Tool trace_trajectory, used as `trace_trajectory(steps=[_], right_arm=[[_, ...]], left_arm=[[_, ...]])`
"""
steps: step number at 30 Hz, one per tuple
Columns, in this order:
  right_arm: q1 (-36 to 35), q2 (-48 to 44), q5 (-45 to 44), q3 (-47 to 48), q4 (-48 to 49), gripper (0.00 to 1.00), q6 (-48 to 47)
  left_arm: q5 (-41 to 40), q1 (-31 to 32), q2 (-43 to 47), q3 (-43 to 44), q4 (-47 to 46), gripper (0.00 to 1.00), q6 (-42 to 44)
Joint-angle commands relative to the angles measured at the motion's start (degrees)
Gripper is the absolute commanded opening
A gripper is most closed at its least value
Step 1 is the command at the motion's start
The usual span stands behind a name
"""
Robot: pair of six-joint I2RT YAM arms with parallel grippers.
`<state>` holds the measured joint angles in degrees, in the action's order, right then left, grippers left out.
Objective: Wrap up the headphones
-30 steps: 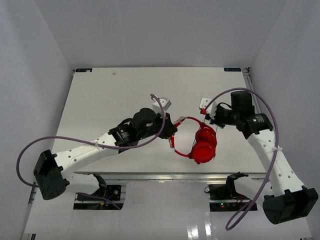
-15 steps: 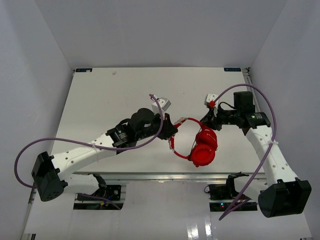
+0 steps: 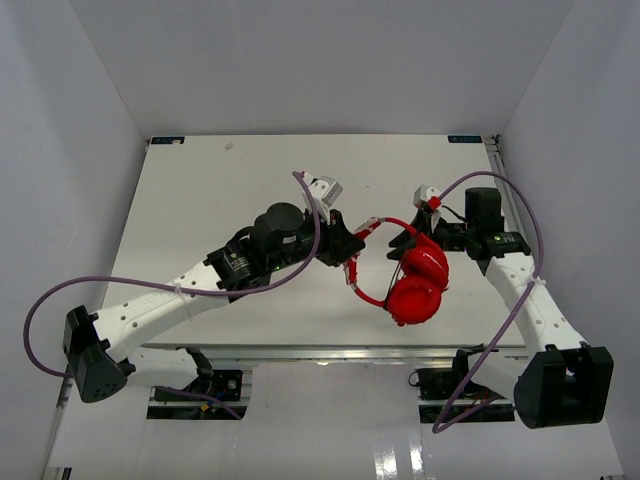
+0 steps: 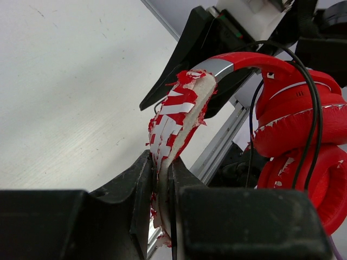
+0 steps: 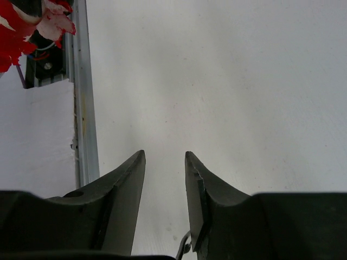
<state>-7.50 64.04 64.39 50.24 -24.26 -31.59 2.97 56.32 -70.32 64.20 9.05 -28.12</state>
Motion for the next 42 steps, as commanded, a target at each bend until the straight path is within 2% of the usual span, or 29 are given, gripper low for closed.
trace_trajectory(steps=[1, 5, 15, 24, 27, 33, 37, 42], right_arm=[[0.4, 0.5, 5.2, -2.7, 10.3, 0.42, 7.6], [0.5, 0.2, 6.5, -5.2, 14.5, 0.42, 10.6], [0.9, -2.0, 6.9, -10.0, 14.7, 0.42, 9.7], [1.2, -2.9, 7.7, -10.4, 14.5, 0.42, 9.8], [1.2, -3.5, 8.3, -10.5, 14.5, 0.38, 9.7], [1.2, -3.5, 9.2, -9.0, 12.1, 0.19, 8.2], [1.0, -4.6, 7.8, -7.9, 7.8, 0.11, 5.7], [0.9, -9.6, 4.2, -7.5, 2.8, 0.08, 2.0]], left_arm=[[-1.7, 0.2, 3.7, 3.7, -2.6, 0.00, -2.3], [-4.1, 0.2, 4.8, 4.7, -2.6, 0.00, -2.7], [-13.7, 0.2, 7.8, 5.7, -2.5, 0.00, -4.5], [-20.0, 0.2, 9.2, 5.8, -3.2, 0.00, -6.2], [-20.7, 0.2, 9.2, 5.9, -3.0, 0.00, -6.2], [-23.0, 0.3, 9.3, 6.4, -3.0, 0.00, -6.7], [-28.2, 0.2, 9.4, 6.0, -3.2, 0.00, -8.8], [-34.1, 0.2, 7.3, 5.4, -5.0, 0.00, -12.9]])
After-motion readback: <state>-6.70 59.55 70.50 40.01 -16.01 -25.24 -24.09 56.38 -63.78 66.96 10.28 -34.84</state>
